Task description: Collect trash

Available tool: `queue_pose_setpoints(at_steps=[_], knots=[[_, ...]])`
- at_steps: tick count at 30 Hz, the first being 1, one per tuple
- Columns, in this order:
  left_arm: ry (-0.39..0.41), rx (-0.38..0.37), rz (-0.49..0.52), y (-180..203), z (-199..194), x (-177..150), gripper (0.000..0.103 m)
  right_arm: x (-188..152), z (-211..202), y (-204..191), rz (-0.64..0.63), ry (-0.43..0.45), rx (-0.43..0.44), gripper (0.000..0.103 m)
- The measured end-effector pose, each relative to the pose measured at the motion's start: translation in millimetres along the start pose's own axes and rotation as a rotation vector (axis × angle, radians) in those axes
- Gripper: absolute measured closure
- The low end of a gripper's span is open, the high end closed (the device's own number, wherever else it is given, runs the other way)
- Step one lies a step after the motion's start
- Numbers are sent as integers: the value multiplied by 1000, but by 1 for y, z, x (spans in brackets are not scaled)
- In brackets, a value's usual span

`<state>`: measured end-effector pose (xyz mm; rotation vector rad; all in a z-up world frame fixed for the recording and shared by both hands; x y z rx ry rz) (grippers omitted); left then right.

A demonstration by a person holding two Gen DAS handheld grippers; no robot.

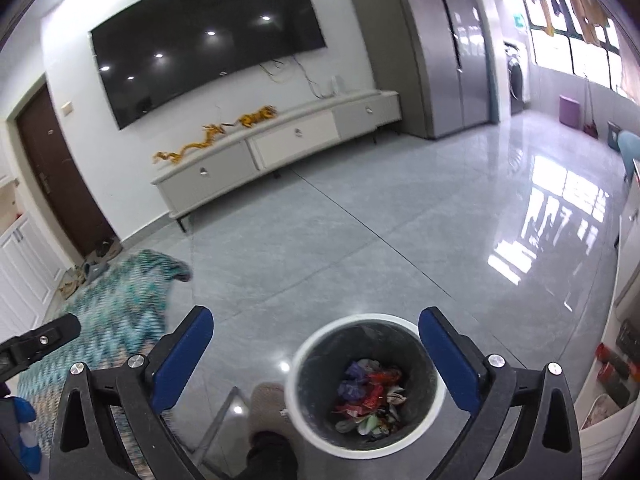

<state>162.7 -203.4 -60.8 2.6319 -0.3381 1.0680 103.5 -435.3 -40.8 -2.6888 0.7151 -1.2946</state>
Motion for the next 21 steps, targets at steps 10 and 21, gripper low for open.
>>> queue_pose_setpoints(at_steps=[10,21], knots=[[163,186,-52,-72,-80,2,32,-3,-49,-93,-161,77,64,0],[300,304,-98,-108,-163,-13,24,-24,-87,-151,-241,105,132,0]])
Point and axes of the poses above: each gripper's, at about its wrist camera, not at the fingertips, and z roughly the way its jaws point, y to its right, x to its top, the point moved 8 cm from there along z, roughly the way its jaws point
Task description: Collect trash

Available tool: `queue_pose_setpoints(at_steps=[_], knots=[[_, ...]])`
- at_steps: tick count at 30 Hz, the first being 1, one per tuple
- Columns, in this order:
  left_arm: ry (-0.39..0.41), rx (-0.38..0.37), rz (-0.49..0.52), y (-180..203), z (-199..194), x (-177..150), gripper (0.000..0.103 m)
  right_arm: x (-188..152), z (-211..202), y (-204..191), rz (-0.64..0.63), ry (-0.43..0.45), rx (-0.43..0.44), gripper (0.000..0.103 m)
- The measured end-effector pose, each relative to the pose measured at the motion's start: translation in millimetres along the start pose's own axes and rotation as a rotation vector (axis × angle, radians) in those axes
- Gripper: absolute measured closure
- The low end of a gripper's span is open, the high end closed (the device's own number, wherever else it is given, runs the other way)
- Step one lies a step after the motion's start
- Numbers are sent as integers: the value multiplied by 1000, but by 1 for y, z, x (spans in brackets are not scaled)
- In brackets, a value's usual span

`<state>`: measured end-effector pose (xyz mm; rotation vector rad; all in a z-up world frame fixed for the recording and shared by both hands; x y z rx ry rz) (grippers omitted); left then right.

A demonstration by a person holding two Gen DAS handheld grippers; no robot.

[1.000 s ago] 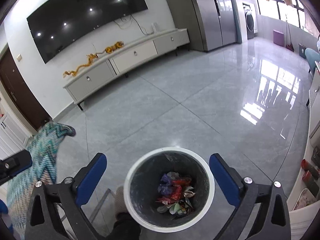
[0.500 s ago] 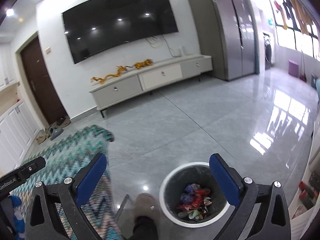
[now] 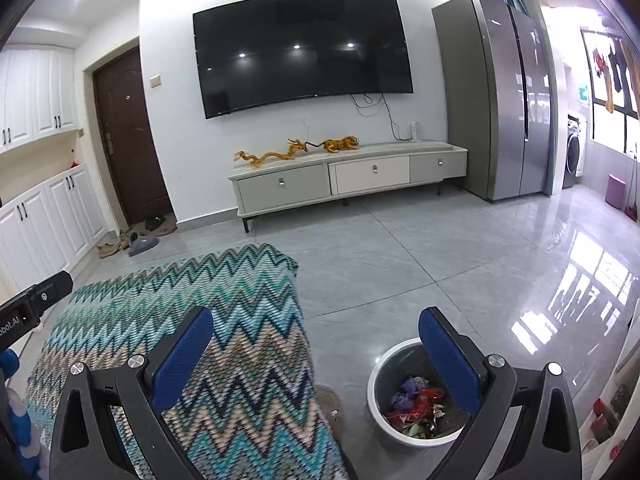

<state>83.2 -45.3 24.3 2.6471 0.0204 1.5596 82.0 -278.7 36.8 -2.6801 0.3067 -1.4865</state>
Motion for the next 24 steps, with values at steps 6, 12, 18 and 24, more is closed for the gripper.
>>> queue_pose_setpoints(at_steps=[6,12,18,24], knots=[[54,29,-11,-15,-34,-1,19,1,-24,-16,-29,47,-11,0],[94,63,-40,-31,-63,-3,6,-1,-43,-30,-62,94,-30,0],[145,93,-67,-48,-91,-3,1,-3,-60,-38,-79,137,-39,0],[184,123,-89,-63,-113,-3,0,-2,-77,-40,-66,185,-52,0]])
Point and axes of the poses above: each gripper's, at about its wrist camera, not at the fingertips, and z roughly the way its jaws point, y to its right, x to its top, the point moved 8 cm from there along z, roughly the way its jaws point
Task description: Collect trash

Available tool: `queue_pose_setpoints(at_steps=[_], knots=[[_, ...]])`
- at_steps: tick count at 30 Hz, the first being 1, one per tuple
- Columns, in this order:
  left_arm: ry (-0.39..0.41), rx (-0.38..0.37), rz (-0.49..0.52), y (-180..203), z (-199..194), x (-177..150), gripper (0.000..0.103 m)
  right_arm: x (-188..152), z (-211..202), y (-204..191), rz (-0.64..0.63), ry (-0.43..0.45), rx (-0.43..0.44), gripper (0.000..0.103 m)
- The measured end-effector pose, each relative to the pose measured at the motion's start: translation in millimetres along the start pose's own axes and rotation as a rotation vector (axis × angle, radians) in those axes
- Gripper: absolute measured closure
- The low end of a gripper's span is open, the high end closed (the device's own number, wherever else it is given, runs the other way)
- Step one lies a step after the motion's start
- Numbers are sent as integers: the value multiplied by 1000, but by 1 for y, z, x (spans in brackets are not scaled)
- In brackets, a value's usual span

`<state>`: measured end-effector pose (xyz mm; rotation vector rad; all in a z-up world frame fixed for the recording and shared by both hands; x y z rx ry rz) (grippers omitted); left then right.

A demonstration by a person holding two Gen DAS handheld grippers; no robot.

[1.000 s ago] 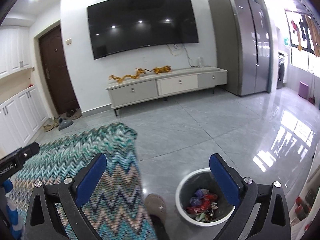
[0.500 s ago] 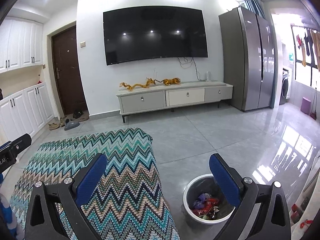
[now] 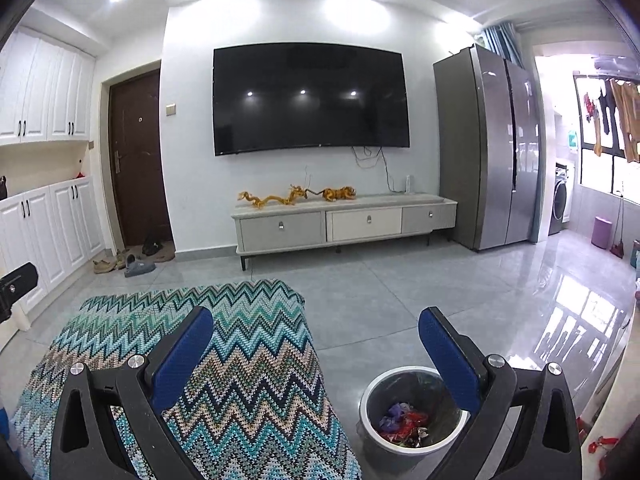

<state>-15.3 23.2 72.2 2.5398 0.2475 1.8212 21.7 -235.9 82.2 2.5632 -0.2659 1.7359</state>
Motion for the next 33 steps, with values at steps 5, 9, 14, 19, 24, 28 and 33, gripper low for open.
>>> queue_pose_setpoints(at_steps=[5,9,14,19,24,28,33], knots=[[24,15,1,-6,-12,2,0,0,-12,3,8,23,-17,0],[25,18,2,-6,-14,2,0,3,-18,8,16,42,-31,0],[35,15,9,-3,-17,4,0,6,-26,8,5,70,-49,0],[45,12,14,0,-21,4,0,7,-27,9,-2,82,-55,0],[48,10,15,1,-23,4,0,6,-26,10,2,78,-58,0],[49,10,15,0,-23,4,0,4,-25,11,4,73,-61,0],[48,9,17,2,-24,4,0,3,-24,10,3,70,-63,0]])
Point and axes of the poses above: each gripper's, at about its wrist camera, not at the fingertips, and z roughly the way its jaws point, y to its right, x to its top, the point moved 8 cm from there along z, roughly the way its jaws point
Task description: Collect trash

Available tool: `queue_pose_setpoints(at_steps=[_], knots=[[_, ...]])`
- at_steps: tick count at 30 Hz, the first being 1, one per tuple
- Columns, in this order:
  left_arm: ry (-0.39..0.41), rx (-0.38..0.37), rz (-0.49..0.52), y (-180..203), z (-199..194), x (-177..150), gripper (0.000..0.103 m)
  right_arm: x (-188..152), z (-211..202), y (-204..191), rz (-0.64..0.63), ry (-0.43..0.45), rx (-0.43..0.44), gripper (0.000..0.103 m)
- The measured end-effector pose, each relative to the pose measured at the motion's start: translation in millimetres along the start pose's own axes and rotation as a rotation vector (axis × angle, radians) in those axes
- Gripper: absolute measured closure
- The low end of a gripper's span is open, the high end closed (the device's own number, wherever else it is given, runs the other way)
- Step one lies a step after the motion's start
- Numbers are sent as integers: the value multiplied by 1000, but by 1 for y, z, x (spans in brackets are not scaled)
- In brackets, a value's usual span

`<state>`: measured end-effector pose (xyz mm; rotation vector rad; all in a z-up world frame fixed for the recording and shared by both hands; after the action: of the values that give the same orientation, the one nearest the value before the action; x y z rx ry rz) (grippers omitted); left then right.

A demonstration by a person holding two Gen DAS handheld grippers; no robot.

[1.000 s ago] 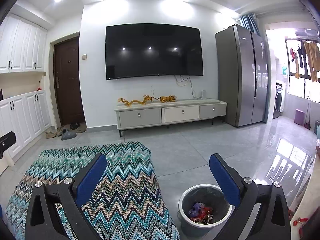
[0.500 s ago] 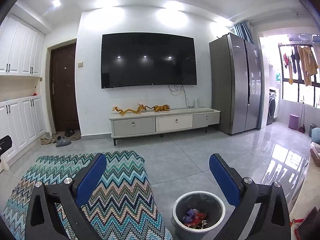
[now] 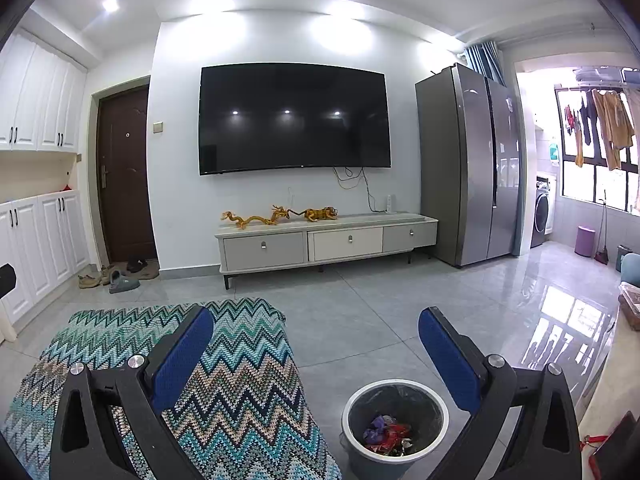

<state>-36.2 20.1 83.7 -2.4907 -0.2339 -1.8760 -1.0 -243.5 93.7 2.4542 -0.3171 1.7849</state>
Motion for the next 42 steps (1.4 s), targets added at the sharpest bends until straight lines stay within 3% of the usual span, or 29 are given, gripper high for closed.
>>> queue_pose_setpoints(at_steps=[42], knots=[[-36,-7,5,-3,16,-8,0,-8,1,2,-16,-10,-34,0]])
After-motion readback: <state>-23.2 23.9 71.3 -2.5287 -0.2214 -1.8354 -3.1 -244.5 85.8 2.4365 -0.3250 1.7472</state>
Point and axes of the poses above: each gripper's, at about its wrist camera, not at the fingertips, and z roughly the way its jaws point, y to its right, x to its top, the point moved 8 cm from there along z, roughly the way its jaws point
